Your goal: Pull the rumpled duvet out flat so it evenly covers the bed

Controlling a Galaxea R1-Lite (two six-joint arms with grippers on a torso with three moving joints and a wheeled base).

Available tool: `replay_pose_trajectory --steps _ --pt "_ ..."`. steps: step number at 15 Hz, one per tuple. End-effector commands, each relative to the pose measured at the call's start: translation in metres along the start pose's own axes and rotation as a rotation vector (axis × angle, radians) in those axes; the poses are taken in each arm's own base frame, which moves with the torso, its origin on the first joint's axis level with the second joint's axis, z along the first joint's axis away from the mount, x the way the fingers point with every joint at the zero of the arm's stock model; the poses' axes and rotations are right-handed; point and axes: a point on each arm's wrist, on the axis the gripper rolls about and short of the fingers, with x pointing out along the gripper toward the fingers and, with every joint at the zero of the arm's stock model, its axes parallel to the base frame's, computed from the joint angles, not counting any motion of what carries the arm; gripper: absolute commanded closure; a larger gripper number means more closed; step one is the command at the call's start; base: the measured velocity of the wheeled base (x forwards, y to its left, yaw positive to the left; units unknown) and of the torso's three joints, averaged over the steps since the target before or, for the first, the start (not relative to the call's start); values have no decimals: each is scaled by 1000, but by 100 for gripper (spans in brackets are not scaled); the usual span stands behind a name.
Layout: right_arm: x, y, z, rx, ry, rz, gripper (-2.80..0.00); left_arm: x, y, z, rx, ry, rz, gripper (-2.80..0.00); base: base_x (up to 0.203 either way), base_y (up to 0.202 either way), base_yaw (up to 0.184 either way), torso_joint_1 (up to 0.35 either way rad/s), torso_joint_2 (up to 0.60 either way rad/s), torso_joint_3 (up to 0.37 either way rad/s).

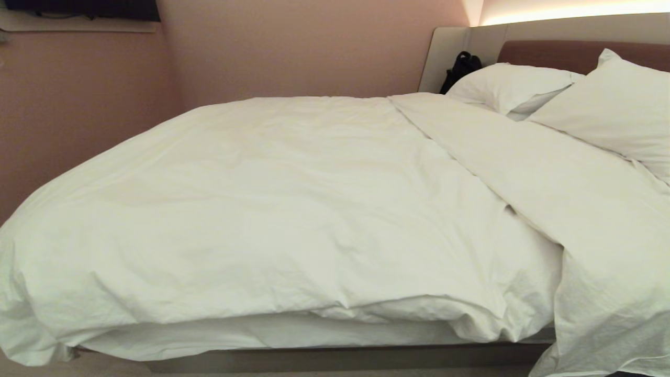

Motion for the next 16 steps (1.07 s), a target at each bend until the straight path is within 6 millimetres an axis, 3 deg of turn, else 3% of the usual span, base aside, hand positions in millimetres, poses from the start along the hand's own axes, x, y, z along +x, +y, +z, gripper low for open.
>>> replay_pose_trajectory --steps 1,16 --pt "0 0 0 0 0 2 0 0 0 0 -1 -1 1 0 0 196 0 2 4 5" --pt "0 0 0 0 -1 0 0 0 0 0 -1 0 1 0 0 196 0 2 3 2"
